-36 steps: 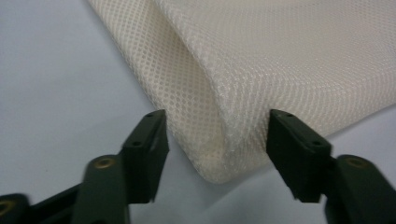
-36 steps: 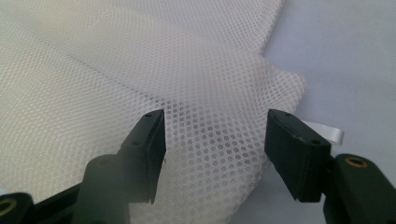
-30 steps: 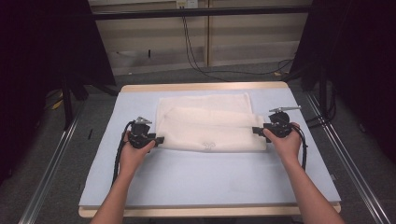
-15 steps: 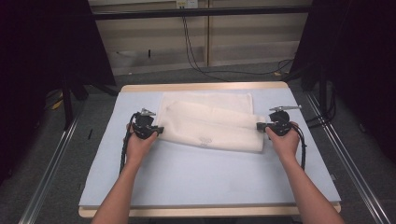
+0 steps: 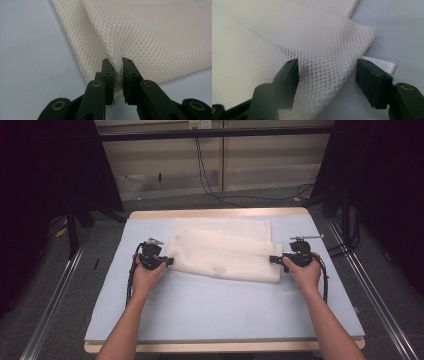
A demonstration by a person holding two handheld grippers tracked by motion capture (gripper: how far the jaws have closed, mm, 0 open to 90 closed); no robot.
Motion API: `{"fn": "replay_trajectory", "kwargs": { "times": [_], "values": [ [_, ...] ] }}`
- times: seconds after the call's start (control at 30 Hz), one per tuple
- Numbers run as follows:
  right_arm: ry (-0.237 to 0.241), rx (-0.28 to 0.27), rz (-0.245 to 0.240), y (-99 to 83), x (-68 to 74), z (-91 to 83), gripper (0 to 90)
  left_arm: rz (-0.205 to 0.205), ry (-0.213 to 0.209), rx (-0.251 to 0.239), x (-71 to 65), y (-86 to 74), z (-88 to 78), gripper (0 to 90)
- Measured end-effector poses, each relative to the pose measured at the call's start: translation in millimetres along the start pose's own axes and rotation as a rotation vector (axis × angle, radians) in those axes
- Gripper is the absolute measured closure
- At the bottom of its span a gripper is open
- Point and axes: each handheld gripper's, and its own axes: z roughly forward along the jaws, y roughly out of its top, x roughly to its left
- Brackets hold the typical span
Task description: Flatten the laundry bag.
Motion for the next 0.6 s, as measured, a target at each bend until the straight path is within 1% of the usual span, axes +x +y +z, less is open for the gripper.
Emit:
{"fn": "replay_trajectory", "kwargs": {
  "times": [0.03,0.07,0.1,0.13,0.17,0.2,0.23,0.27,0.3,0.33,0.37,0.4,0.43,0.47,0.5,0.53,0.57,0.6],
  "values": [
    [0.0,0.0,0.0,0.0,0.0,0.0,39.0,0.014,-0.003,0.013,1.5,-0.2,-1.3,81.1],
    [0.01,0.013,0.029,-0.3,-0.1,0.8,40.0,0.009,-0.004,0.004,1.5,-0.9,-1.1,81.1],
    [0.01,0.011,0.041,-0.3,-0.5,1.1,41.6,0.002,-0.006,0.0,0.9,-1.5,-1.1,81.1],
    [0.019,0.0,0.048,0.1,-0.4,1.1,45.4,0.005,-0.007,-0.001,0.9,-2.1,-1.3,81.1],
    [0.024,-0.016,0.049,1.1,2.3,0.1,53.9,0.019,-0.009,0.015,1.8,-2.3,-2.7,81.0],
    [0.024,-0.016,0.049,1.1,2.3,0.1,53.9,0.007,-0.011,0.003,1.2,-3.2,-2.2,81.0],
    [0.022,-0.077,0.005,2.2,5.2,-2.7,67.7,0.016,-0.011,0.01,2.3,-4.7,-2.8,80.9],
    [0.022,-0.077,0.005,2.2,5.2,-2.7,67.7,0.016,-0.011,0.01,2.3,-4.7,-2.8,80.9],
    [0.014,-0.133,-0.029,3.5,8.9,-8.4,79.6,-0.004,-0.015,-0.004,1.7,-6.6,-2.1,80.9],
    [0.014,-0.133,-0.029,3.5,8.9,-8.4,79.6,-0.004,-0.015,-0.004,1.7,-6.6,-2.1,80.9],
    [0.04,-0.148,-0.038,4.2,10.5,-10.6,82.5,0.0,-0.021,0.009,2.0,-7.1,-2.4,80.9],
    [0.075,-0.172,-0.051,4.8,14.9,-15.5,84.0,0.002,-0.02,0.002,1.9,-7.7,-1.8,80.7],
    [0.091,-0.173,-0.07,4.9,17.9,-17.1,84.3,-0.001,-0.021,0.007,0.9,-8.0,-1.9,80.6],
    [0.091,-0.173,-0.07,4.9,17.9,-17.1,84.3,-0.001,-0.021,0.007,0.9,-8.0,-1.9,80.5],
    [0.125,-0.18,-0.106,3.5,24.9,-21.1,84.6,0.003,-0.016,0.014,-0.8,-7.8,-2.3,79.9],
    [0.141,-0.185,-0.134,2.5,28.8,-22.6,84.7,0.004,-0.015,0.012,-1.6,-8.0,-2.4,79.6],
    [0.15,-0.179,-0.158,0.9,33.1,-24.9,84.7,0.007,-0.01,0.017,-1.8,-8.0,-2.9,79.3],
    [0.155,-0.179,-0.186,-0.8,36.9,-26.9,84.7,0.005,-0.013,0.015,-2.2,-8.3,-2.6,78.8]
  ]
}}
